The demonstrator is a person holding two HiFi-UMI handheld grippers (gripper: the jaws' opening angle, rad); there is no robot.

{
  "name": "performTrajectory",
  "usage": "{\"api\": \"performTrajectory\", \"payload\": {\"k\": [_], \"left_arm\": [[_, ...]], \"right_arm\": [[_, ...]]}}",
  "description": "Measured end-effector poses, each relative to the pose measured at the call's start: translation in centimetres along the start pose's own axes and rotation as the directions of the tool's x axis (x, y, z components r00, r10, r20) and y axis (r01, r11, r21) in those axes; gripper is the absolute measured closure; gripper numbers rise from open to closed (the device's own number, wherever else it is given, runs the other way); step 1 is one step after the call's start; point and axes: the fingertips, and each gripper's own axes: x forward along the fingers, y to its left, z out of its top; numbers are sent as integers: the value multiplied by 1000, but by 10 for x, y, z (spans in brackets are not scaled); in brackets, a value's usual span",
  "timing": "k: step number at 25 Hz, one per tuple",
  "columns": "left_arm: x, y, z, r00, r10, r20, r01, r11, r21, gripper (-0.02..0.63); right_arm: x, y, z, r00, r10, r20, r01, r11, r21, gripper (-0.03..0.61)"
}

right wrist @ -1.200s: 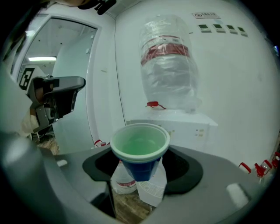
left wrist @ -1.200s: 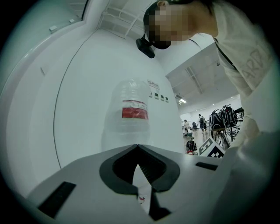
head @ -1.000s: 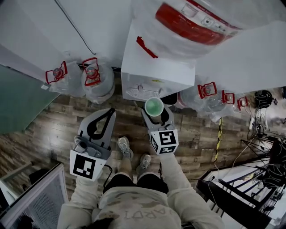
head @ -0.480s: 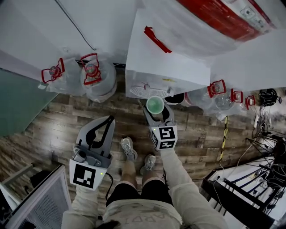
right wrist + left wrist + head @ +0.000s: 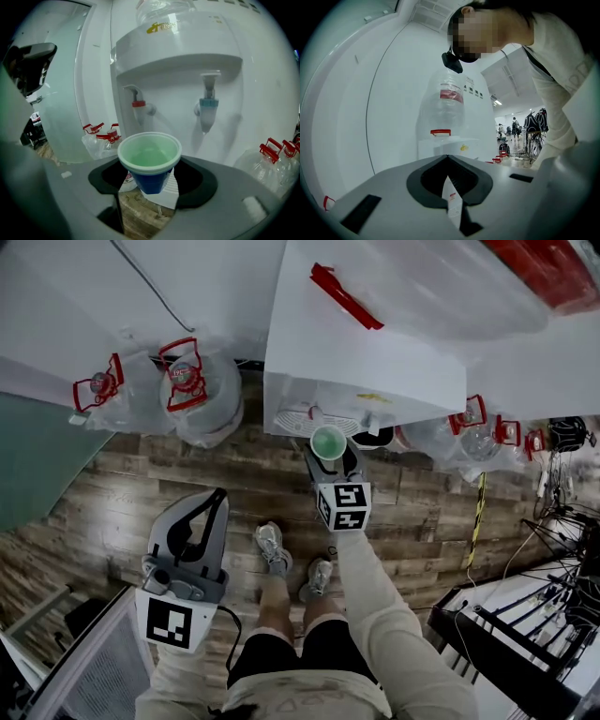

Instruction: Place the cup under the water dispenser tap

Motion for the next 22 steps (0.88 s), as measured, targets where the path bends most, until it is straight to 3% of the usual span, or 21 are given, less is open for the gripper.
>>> {"api": "performTrajectory", "payload": {"k": [11, 22], "left_arm": [[4, 3, -39, 999, -4, -39, 4, 1000, -2, 609], [5, 9, -56, 998, 7, -66, -6, 1000, 5, 609]], "right_arm": [[52, -28, -40, 997, -49, -58, 49, 999, -2, 268], [79, -34, -51, 996, -70, -60, 69, 997, -24, 268]]}}
